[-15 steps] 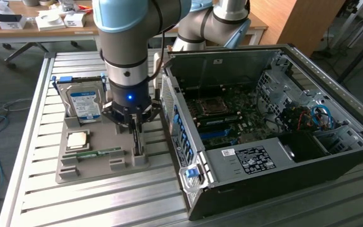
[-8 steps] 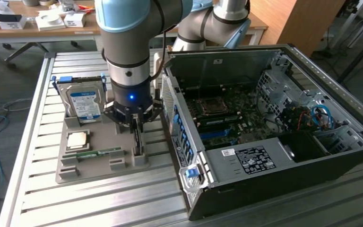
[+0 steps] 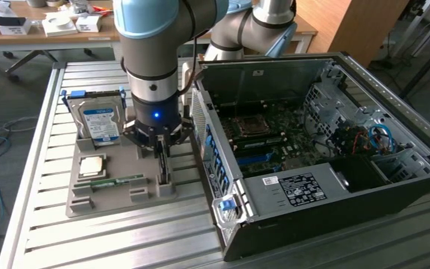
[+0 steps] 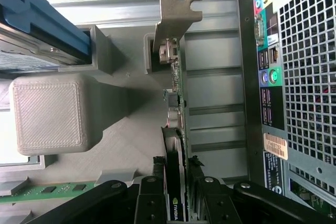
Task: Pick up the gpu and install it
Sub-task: 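Pick up the gpu and move the gpu toward the slot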
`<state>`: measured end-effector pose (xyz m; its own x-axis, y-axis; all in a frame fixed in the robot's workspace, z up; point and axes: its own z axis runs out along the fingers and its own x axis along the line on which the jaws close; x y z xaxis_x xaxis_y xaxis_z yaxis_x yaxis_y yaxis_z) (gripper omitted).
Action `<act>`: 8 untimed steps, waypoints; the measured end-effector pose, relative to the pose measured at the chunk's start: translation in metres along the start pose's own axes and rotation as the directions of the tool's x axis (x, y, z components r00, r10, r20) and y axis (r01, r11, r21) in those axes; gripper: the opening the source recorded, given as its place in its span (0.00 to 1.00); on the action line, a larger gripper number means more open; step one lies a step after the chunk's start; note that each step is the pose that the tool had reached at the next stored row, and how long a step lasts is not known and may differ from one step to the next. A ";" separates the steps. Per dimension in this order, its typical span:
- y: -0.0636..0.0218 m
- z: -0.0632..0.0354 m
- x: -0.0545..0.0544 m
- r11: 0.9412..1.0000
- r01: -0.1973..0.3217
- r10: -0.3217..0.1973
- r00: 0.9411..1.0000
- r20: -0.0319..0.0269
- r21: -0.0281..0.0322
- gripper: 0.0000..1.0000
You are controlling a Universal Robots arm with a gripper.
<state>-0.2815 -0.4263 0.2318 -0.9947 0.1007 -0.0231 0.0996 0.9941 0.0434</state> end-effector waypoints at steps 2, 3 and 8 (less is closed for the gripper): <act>-0.0005 0.0000 0.000 1.000 0.000 0.000 1.000 0.000 0.000 0.30; -0.0008 0.0000 0.000 1.000 0.000 0.000 1.000 0.000 0.000 0.30; -0.0013 0.0000 0.000 1.000 0.000 0.000 1.000 0.000 0.000 0.30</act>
<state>-0.2815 -0.4277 0.2318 -0.9946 0.1007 -0.0232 0.0996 0.9941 0.0434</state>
